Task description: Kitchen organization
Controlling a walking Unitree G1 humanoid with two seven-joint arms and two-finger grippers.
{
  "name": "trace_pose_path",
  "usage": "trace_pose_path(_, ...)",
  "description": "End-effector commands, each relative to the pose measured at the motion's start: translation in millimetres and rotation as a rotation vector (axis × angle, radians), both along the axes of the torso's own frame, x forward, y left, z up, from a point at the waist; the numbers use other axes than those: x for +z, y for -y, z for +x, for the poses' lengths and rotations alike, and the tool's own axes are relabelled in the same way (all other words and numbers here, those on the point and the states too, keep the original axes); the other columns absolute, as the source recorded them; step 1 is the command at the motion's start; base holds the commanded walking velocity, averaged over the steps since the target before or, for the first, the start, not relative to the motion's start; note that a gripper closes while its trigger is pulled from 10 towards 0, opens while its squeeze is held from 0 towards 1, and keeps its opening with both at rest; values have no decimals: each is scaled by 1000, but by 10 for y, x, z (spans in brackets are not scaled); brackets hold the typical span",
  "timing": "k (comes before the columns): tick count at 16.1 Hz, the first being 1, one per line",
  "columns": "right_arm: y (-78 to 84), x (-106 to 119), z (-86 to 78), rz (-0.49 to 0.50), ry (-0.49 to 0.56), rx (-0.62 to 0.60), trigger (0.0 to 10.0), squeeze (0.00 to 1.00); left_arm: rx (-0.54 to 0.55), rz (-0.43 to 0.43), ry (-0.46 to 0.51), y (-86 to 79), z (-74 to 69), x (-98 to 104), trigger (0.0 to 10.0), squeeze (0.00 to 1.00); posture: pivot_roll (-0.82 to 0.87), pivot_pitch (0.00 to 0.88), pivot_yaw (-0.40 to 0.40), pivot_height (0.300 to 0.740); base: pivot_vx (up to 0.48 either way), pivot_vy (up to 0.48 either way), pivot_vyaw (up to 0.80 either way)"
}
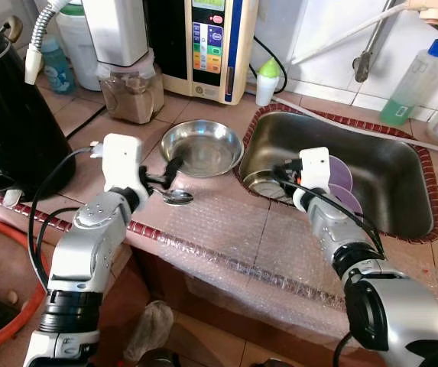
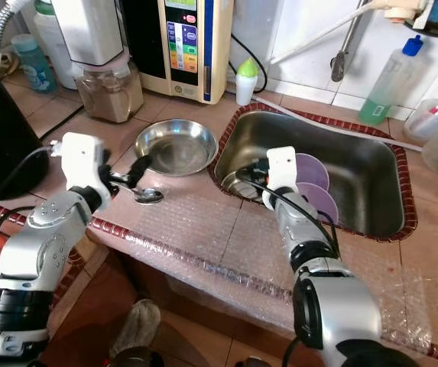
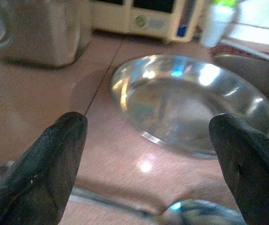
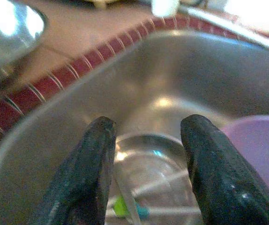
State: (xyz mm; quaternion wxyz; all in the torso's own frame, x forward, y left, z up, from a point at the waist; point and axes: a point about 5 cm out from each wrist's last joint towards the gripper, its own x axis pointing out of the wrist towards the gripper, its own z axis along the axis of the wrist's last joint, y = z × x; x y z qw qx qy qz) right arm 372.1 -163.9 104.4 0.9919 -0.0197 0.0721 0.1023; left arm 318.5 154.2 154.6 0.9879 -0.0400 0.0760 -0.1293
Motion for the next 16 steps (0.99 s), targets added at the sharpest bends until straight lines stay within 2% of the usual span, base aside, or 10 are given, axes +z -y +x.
trace_pose_path(1,-11,55,3,29,45,5,10000,1000,27,-13,1,-24,58,32,10000,1000,82,0,-14,740,0,0,0)
trace_pose_path(2,-60,64,-13,50,66,30,10000,1000,41,-25,-8,-41,95,20,10000,1000,75,0,-14,740,0,0,0)
trace_pose_path(5,-257,67,-123,-7,145,172,10000,1000,37,7,1,-65,146,44,10000,984,59,0,-5,740,0,0,0)
trace_pose_path(6,-285,34,-168,-28,151,197,10000,1000,11,40,14,-83,123,55,10000,294,57,0,-3,740,0,0,0)
trace_pose_path(7,-313,-34,-231,-45,141,225,10000,1000,-43,94,30,-114,49,53,10000,0,55,0,-1,740,0,0,0)
trace_pose_path(11,-313,-63,-299,-60,136,234,10000,1000,-38,156,-13,-268,-172,-79,10000,0,67,5,-9,740,0,0,0)
trace_pose_path(12,-320,-67,-313,-75,134,245,10000,827,-30,154,-24,-275,-228,-117,10000,0,73,8,-18,740,0,0,0)
trace_pose_path(13,-331,-64,-316,-85,136,253,10000,475,-31,155,-25,-259,-276,-140,10000,0,76,11,-23,740,0,0,0)
trace_pose_path(14,-348,-55,-320,-89,136,264,10000,0,-32,133,-11,-198,-331,-137,10000,0,80,13,-31,740,0,0,0)
trace_pose_path(16,-355,-57,-319,-98,134,271,10000,0,-53,134,13,-106,-366,-127,10000,0,81,17,-39,740,0,0,0)
